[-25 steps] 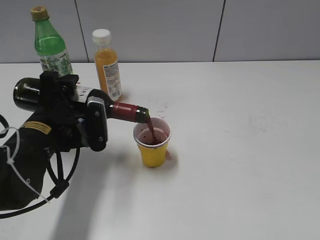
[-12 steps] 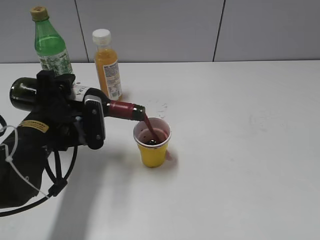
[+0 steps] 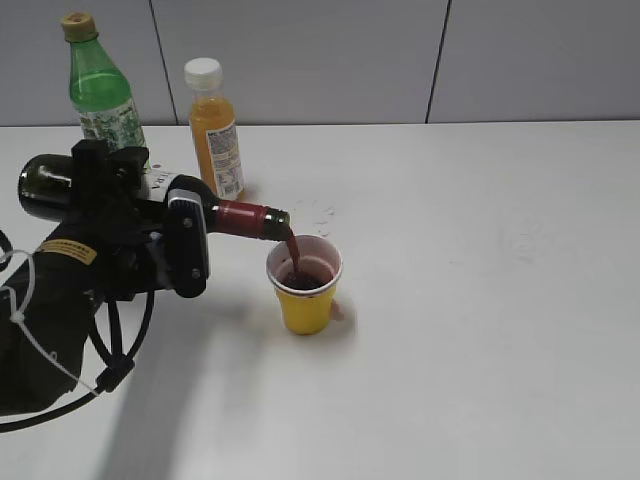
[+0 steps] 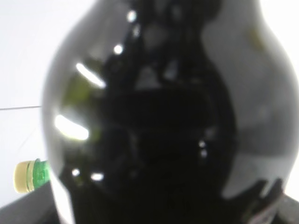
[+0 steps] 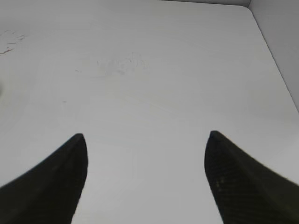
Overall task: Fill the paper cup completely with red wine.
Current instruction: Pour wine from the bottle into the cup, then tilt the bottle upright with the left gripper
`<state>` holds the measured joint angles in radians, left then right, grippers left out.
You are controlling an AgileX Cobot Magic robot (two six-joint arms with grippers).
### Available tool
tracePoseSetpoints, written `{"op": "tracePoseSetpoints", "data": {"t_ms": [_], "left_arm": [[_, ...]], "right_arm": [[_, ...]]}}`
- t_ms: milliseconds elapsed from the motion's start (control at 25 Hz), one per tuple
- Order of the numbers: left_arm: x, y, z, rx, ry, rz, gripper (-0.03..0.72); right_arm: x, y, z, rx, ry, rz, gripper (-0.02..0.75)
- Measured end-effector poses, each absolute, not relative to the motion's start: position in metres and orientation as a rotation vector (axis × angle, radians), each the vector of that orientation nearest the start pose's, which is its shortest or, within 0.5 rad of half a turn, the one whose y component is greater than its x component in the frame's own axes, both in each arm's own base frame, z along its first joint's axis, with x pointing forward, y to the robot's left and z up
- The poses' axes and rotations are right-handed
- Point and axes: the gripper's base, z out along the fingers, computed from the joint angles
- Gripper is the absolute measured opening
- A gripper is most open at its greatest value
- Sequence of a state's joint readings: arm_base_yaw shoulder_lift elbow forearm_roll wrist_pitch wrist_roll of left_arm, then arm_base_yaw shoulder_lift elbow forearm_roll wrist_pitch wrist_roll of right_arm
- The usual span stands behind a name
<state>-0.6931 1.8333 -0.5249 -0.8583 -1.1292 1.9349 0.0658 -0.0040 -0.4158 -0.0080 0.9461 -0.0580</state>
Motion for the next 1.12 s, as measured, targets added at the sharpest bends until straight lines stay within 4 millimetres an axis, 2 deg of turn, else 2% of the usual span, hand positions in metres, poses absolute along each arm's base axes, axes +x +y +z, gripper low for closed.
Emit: {"op": "tracePoseSetpoints", "data": {"t_ms": [1120], "left_arm": [[0.2560, -0.1298, 0.1398, 1.414, 1.365, 1.265, 0.554]], "right_arm": [[0.0084, 0.0000, 0.2628, -0.126, 2.005, -0.005, 0.589]]}}
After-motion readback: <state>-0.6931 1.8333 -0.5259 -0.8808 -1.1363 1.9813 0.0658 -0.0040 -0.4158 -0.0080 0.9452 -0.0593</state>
